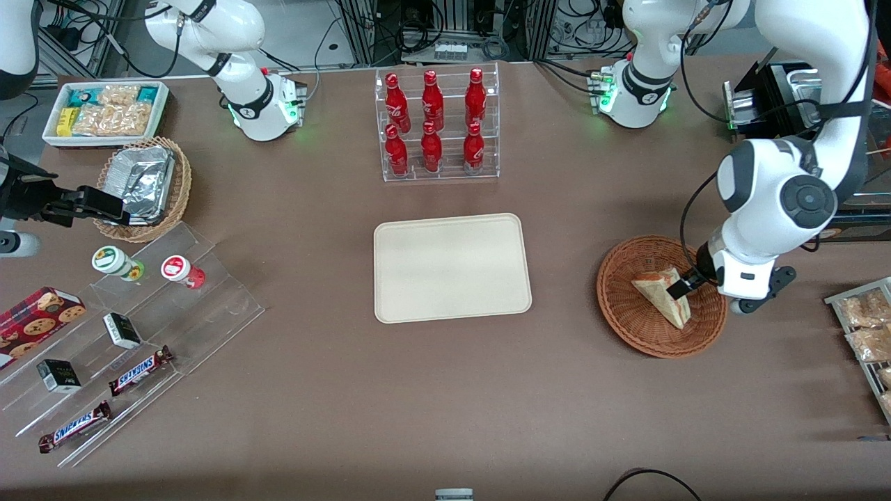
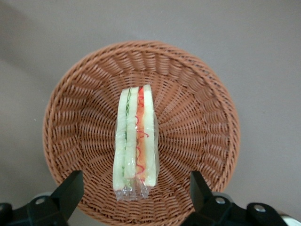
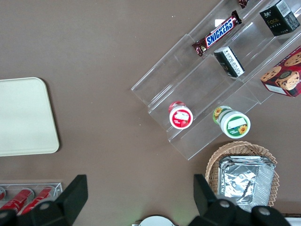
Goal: Place sandwich from basket to tray
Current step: 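Close the left gripper on the sandwich's wrapped edge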
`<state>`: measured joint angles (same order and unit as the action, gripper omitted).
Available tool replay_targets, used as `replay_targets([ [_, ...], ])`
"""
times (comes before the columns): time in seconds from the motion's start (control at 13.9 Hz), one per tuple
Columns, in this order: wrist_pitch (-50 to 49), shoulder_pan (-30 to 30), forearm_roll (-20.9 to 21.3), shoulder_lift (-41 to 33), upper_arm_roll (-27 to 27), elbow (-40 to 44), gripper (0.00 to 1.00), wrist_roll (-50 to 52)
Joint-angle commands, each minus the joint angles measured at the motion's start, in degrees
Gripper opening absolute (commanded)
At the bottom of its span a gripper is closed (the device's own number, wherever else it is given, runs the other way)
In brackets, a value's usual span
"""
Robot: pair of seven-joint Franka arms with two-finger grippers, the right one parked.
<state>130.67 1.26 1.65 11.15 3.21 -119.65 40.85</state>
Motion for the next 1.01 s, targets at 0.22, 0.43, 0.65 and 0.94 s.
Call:
replay_targets([
  [0.22,7.32,0.14,-0.24,0.62,0.13,-6.03,1.00,3.01],
  [0.43,8.80,0.14,-0.24,1.76,0.13,-6.03,1.00,3.01],
  [0.65,10.74,0.14,-0.24,3.52,0.13,-6.03,1.00,3.09],
  [0.94,11.18,0.14,-0.24,4.49,0.13,-5.94,1.00,3.09],
])
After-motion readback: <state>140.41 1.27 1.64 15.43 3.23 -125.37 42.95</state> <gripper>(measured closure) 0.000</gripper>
